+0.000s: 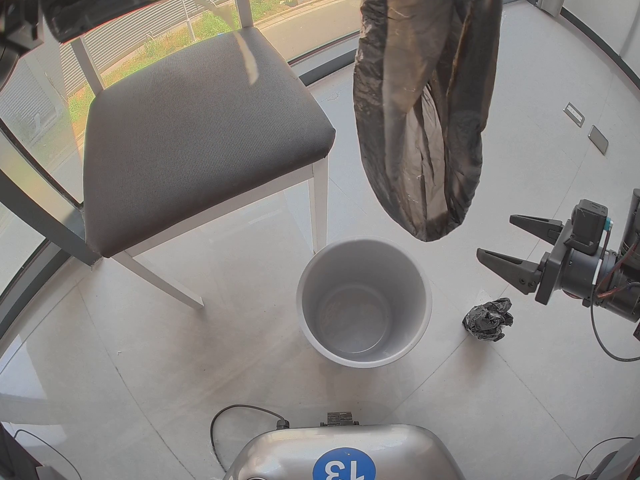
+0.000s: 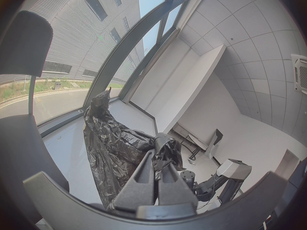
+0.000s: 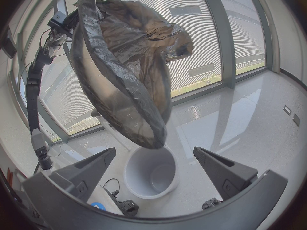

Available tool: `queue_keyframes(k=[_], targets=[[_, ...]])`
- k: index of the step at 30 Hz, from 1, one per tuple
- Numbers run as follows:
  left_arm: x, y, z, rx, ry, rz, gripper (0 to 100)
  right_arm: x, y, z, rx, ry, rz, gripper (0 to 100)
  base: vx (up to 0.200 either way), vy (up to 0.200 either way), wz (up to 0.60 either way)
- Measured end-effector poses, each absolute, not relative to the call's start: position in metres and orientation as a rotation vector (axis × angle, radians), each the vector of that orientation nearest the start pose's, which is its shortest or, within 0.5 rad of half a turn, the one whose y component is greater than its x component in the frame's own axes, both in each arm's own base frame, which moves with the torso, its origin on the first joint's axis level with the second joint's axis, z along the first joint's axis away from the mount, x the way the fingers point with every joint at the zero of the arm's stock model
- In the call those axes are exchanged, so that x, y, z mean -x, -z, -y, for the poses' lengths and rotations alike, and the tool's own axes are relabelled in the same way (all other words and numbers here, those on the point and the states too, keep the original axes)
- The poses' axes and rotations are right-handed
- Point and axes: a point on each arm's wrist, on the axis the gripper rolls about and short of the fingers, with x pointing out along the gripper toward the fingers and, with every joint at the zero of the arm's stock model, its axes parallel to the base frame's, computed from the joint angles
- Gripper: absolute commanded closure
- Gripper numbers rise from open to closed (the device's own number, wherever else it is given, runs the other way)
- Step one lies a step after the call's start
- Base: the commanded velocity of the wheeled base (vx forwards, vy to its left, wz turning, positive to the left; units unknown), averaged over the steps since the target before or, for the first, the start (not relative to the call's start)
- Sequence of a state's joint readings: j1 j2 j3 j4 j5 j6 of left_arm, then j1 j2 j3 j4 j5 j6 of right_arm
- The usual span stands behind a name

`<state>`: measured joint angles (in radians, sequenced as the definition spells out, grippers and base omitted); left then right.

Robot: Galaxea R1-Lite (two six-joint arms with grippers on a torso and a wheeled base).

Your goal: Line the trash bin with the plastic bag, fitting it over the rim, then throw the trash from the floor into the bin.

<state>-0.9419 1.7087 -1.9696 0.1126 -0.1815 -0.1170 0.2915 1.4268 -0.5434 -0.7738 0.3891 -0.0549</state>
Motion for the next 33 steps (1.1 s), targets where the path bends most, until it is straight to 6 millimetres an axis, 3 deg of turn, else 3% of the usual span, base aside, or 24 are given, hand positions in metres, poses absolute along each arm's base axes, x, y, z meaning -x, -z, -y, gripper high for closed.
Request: queue_keyframes(k=[8,33], targets=[[-0.173,-0.426,0.250,0.159,1.136,0.064,100,-0.225,-0.190,-0.092,0.052,-0.749,-0.120,0,0.000,0.000,0.00],[-0.161,-0.425,0.259,0.209,1.187,0.027,100,-0.285,-0.180,-0.112,0.049,-0.729,0.009,0,0.000,0.000,0.00]])
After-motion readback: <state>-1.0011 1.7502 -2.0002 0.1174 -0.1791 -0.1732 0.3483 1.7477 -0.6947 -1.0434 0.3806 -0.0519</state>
